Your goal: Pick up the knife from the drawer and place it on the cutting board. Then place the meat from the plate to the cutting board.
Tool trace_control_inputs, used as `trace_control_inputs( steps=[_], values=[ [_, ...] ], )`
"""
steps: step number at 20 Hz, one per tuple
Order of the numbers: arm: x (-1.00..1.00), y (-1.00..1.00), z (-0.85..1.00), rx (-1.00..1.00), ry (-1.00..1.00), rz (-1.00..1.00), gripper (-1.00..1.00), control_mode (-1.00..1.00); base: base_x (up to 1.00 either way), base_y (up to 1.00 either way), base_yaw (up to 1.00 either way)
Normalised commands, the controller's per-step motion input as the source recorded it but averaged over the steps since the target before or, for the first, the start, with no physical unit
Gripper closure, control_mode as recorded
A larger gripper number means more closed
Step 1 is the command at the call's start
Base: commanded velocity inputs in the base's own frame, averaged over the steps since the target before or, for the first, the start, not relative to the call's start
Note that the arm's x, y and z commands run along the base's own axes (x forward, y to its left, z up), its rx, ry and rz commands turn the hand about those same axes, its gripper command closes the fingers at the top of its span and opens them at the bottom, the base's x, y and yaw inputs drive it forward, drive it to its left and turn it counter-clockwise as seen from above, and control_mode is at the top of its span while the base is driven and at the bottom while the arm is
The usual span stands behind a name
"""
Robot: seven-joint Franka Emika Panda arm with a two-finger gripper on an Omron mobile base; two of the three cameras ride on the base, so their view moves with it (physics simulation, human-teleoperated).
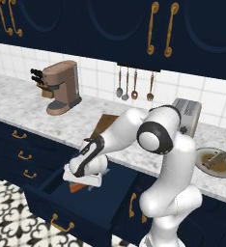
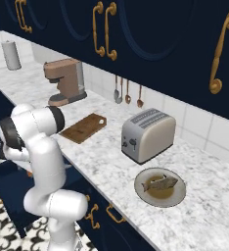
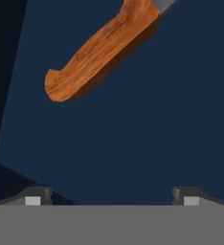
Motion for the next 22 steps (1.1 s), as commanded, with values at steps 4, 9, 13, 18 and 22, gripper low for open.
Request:
trace_control_inputs(
  steps=[4, 9, 13, 18, 22],
  values=[
    [0.33, 0.04, -0.04, -0.1, -0.09, -0.08, -1.0, -1.0, 0.0, 0.0, 0.0],
    [0.42, 0.04, -0.14, -0.19, -0.15, -0.09, -1.0, -1.0, 0.0, 0.0, 0.0],
    [0.39, 0.13, -0.05, -0.13, -0.18, -0.14, -1.0, -1.0, 0.0, 0.0, 0.0],
    [0.46, 0.2, -0.03, -0.01, -0.05, -0.14, -1.0, -1.0, 0.0, 0.0, 0.0],
    [0.52, 0.04, -0.19, 0.0, 0.0, -0.11, -1.0, -1.0, 0.0, 0.0, 0.0]
  ],
)
